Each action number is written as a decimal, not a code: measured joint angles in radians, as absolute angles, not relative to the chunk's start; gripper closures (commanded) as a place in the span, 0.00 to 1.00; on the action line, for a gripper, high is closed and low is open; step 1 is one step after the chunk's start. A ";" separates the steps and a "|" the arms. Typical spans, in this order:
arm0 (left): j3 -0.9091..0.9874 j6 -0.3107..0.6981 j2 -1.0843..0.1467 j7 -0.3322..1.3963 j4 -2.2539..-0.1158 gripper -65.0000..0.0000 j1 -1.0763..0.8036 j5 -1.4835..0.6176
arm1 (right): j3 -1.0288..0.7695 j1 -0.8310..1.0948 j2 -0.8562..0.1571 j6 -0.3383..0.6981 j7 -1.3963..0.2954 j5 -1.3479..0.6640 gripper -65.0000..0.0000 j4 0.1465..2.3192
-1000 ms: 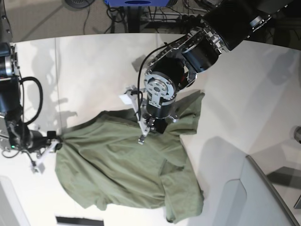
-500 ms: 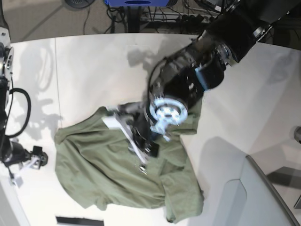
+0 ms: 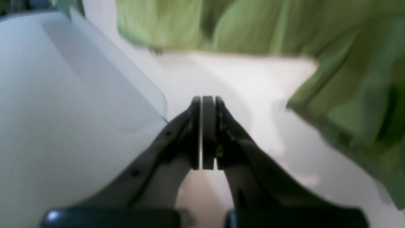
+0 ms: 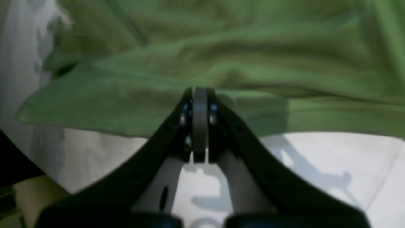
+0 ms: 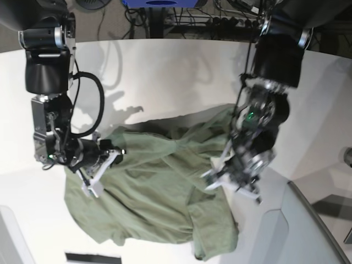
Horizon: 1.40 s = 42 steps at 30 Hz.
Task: Layout the t-shirt on the table in an organized manner, then fold the t-shirt properly
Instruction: 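Lower the shirt onto the table with both grippers and release, then drag the shirt edge with the right gripper across the table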
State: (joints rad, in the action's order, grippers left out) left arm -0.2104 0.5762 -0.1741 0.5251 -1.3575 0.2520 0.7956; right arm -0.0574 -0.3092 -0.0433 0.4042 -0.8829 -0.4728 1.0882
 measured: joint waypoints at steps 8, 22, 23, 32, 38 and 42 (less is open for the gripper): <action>0.004 0.590 -0.228 0.457 -1.379 1.00 0.117 0.442 | -0.059 -0.262 0.011 0.335 -0.876 -0.478 0.99 1.091; 0.072 0.583 -0.322 0.481 -1.451 1.00 0.083 0.104 | -0.059 -0.215 -0.014 0.321 -0.714 -0.522 0.99 0.889; 0.073 0.583 -0.322 0.481 -1.448 1.00 0.082 0.104 | -0.059 -0.205 -0.019 0.322 -0.698 -0.524 0.99 0.894; 0.067 0.583 -0.348 0.479 -1.436 1.00 0.085 0.103 | -0.068 -0.136 -0.112 0.364 -0.697 -0.605 0.99 0.917; 0.064 0.583 -0.341 0.479 -1.396 1.00 0.088 0.104 | -0.156 -0.119 -0.187 0.304 -0.713 -0.634 0.99 0.922; 0.062 0.583 -0.341 0.479 -1.396 1.00 0.086 0.103 | -0.204 -0.122 -0.283 0.273 -0.712 -0.593 0.99 0.913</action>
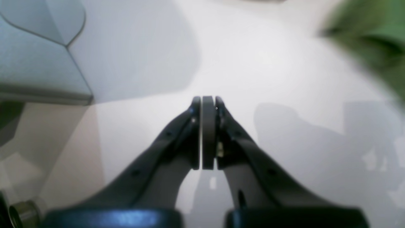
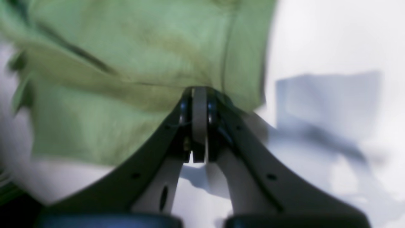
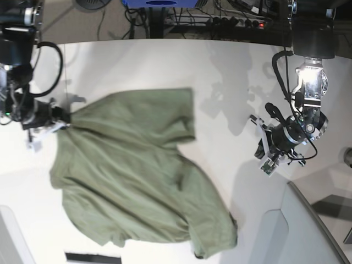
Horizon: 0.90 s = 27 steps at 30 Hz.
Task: Layout the t-shirt on the table in an organized manner, then fold the t-shirt properly
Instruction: 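Drag the shirt edge with the right gripper across the table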
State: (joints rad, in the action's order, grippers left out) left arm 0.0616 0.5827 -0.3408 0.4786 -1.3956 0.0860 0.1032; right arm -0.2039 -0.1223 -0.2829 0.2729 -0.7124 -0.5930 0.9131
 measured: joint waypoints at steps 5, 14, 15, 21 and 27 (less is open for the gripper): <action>0.062 0.583 -0.341 0.479 -1.396 1.00 0.087 0.103 | -0.262 -0.141 -0.374 0.246 -0.718 -0.561 0.99 0.843; 0.062 0.583 -0.336 0.479 -1.401 1.00 0.091 0.103 | -0.293 -0.115 -0.392 0.196 -0.887 -0.461 0.99 1.017; 0.061 0.583 -0.334 0.478 -1.401 1.00 0.091 0.103 | -0.294 -0.105 -0.363 0.193 -0.896 -0.458 0.99 1.100; 0.070 0.582 -0.377 0.458 -1.347 1.00 0.076 0.109 | -0.208 -0.184 -0.190 0.212 -0.983 -0.490 0.97 1.420; 0.117 0.591 -0.419 0.464 -1.285 1.00 -0.041 0.209 | 0.096 -0.420 -0.091 0.210 -0.789 -0.496 0.72 1.080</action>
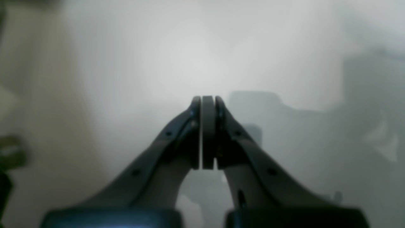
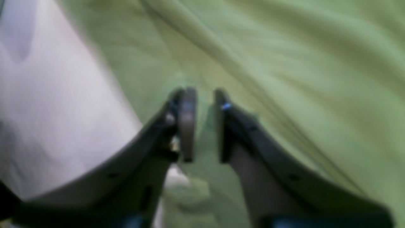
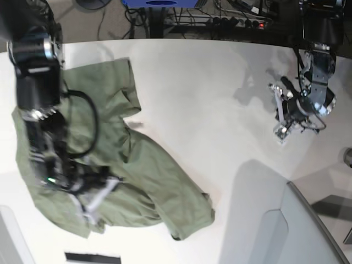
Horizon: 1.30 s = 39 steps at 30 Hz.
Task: Layout the t-shirt on the table in an organized manner, then fold the t-shirt properly
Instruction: 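Drag the shirt edge with the right gripper across the table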
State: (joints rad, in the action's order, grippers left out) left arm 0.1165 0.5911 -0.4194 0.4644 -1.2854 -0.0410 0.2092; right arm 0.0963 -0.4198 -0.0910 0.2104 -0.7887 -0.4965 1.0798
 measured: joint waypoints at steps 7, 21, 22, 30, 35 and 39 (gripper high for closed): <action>0.332 0.575 -0.425 0.362 -1.319 1.00 -0.126 0.213 | 0.180 -0.617 -0.047 0.199 -0.529 -0.476 0.41 0.569; 0.376 0.583 -0.410 0.357 -1.317 1.00 -0.163 0.209 | 0.220 -0.613 -0.019 0.201 -0.454 -0.489 0.41 0.423; 0.376 0.583 -0.410 0.358 -1.317 1.00 -0.161 0.209 | 0.220 -0.615 -0.016 0.202 -0.473 -0.489 0.41 0.423; 0.373 0.583 -0.410 0.356 -1.313 1.00 -0.141 0.209 | 0.220 -0.597 0.006 0.202 -0.515 -0.489 0.59 0.462; 0.373 0.583 -0.410 0.358 -1.313 1.00 -0.141 0.209 | 0.223 -0.595 0.006 0.202 -0.516 -0.490 0.92 0.463; 0.373 0.583 -0.411 0.358 -1.313 1.00 -0.142 0.210 | 0.223 -0.591 0.004 0.201 -0.543 -0.486 0.96 0.482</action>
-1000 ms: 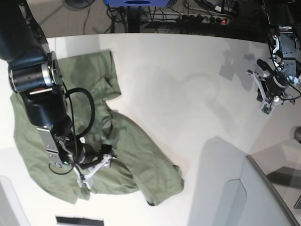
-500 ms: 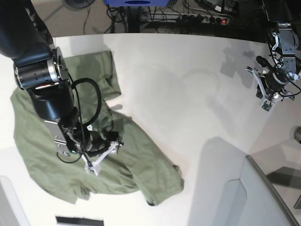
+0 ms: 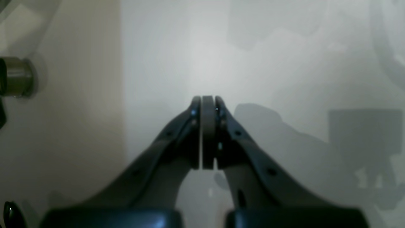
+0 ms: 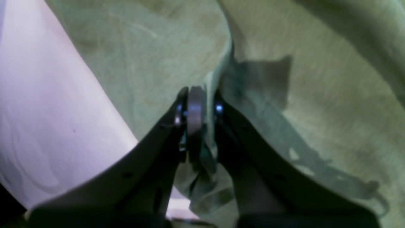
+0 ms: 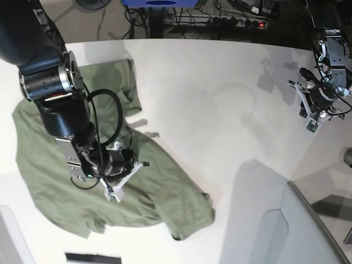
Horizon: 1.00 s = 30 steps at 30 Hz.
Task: Layout the t-shirt on the table in an organized manner, then fold the t-shirt properly
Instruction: 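Drag the shirt edge with the right gripper across the table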
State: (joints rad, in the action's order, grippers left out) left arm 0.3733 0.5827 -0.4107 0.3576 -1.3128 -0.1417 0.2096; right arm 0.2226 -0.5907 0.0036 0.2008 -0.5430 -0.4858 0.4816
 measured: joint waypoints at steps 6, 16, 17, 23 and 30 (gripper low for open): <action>0.369 0.583 -0.399 0.358 -1.312 1.00 -0.127 0.209 | 0.223 -0.496 0.003 0.202 -0.672 -0.481 0.96 0.756; 0.284 0.583 -0.400 0.355 -1.304 1.00 -0.117 0.213 | 0.226 -0.301 0.022 0.208 -0.958 -0.486 0.96 1.133; 0.278 0.583 -0.400 0.355 -1.304 1.00 -0.111 0.213 | 0.226 -0.281 0.022 0.209 -0.978 -0.485 0.95 1.152; 0.273 0.582 -0.403 0.355 -1.304 1.00 -0.087 0.214 | 0.218 -0.182 0.020 0.208 -1.047 -0.484 0.87 1.258; 0.273 0.583 -0.402 0.355 -1.304 1.00 -0.089 0.216 | 0.218 -0.157 0.006 0.205 -1.074 -0.672 0.46 1.262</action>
State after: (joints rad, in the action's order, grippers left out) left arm 0.2729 0.5827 -0.4019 0.3546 -1.3041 -0.0887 0.2165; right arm 0.2184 -0.1574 0.0055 0.2047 -1.0740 -0.6720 1.2625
